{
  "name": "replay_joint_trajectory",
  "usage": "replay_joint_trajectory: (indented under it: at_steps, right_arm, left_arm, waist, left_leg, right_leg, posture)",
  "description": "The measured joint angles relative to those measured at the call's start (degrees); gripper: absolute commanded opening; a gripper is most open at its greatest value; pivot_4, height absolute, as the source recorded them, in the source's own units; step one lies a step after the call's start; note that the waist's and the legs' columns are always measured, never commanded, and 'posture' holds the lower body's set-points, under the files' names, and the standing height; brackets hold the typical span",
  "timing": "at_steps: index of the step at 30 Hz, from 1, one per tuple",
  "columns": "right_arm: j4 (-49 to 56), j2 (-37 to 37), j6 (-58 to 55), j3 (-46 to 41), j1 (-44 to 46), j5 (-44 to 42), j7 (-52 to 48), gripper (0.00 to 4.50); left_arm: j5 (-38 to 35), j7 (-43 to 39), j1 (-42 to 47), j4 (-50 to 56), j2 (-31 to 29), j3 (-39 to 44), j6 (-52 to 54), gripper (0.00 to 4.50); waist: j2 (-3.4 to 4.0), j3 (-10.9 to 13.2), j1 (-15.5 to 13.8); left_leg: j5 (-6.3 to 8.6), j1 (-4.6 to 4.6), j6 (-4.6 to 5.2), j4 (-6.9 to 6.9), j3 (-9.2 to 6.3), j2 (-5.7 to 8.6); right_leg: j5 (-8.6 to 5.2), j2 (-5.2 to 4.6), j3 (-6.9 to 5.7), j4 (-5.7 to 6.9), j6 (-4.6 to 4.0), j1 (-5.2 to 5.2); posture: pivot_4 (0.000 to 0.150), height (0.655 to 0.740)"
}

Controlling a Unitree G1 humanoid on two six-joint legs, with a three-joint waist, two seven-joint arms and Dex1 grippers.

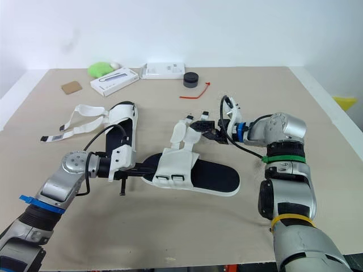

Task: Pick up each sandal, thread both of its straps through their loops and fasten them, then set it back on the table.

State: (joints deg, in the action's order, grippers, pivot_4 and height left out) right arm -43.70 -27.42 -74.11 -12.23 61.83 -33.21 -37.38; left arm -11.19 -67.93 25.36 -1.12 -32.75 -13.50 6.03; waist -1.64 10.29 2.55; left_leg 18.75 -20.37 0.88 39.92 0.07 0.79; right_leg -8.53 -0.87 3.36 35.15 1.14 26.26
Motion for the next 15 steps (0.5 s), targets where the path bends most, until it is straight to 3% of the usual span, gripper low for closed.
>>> replay_joint_trajectory:
  at_steps: [8, 9, 11, 12, 14, 15]
  right_arm:
    - [-13.7, 1.9, 9.7, -3.6, 5.2, 2.7, 3.7, 4.46]
    - [-15.7, 2.1, 11.0, -4.1, 5.9, 3.1, 4.0, 4.07]
    - [-17.7, 2.3, 12.4, -4.4, 6.6, 3.5, 4.1, 3.87]
    - [-19.4, 2.5, 13.8, -4.5, 7.0, 4.1, 4.2, 3.16]
    - [-21.2, 2.8, 15.2, -4.5, 7.4, 4.5, 4.2, 2.75]
    - [-21.8, 3.0, 15.7, -4.5, 7.6, 4.8, 4.2, 2.16]
  left_arm:
    - [0.0, 0.0, 0.0, 0.2, 0.0, -0.1, -0.2, 0.0]
    - [0.1, 0.0, 0.0, 0.2, 0.0, -0.1, -0.4, 0.0]
    - [0.3, 0.0, 0.0, 0.2, 0.0, -0.2, -0.8, 0.0]
    - [0.7, 0.0, 0.0, 0.2, 0.0, -0.2, -1.1, 0.0]
    - [0.9, 0.0, 0.0, 0.2, 0.0, -0.2, -1.2, 0.0]
    - [1.0, 0.1, -0.1, 0.2, 0.0, -0.2, -1.3, 0.0]
  waist:
    - [0.0, 0.0, 0.1]
    - [0.0, 0.0, 0.1]
    - [0.0, 0.0, 0.1]
    - [0.01, 0.0, 0.1]
    - [0.01, 0.0, 0.1]
    - [0.01, 0.0, 0.1]
  left_leg:
    - [0.0, -0.06, 0.0, 0.0, 0.02, 0.02]
    - [0.0, -0.07, 0.0, 0.0, 0.03, 0.02]
    - [0.0, -0.08, 0.0, 0.0, 0.03, 0.02]
    - [0.0, -0.11, 0.0, 0.0, 0.02, 0.02]
    - [0.0, -0.11, 0.0, 0.0, 0.02, 0.02]
    - [0.0, -0.11, 0.0, 0.0, 0.02, 0.02]
  right_leg:
    - [0.05, -0.03, 0.0, 0.01, 0.08, 0.01]
    - [0.06, -0.03, 0.0, 0.01, 0.09, 0.01]
    - [0.06, -0.04, 0.0, 0.01, 0.09, 0.01]
    - [0.07, -0.04, 0.0, 0.01, 0.1, 0.01]
    - [0.08, -0.04, 0.0, 0.01, 0.11, 0.02]
    - [0.08, -0.05, 0.0, 0.01, 0.11, 0.02]
  posture:
    - [0.15, 0.74]
    - [0.15, 0.74]
    - [0.15, 0.74]
    - [0.15, 0.74]
    - [0.15, 0.74]
    - [0.15, 0.74]
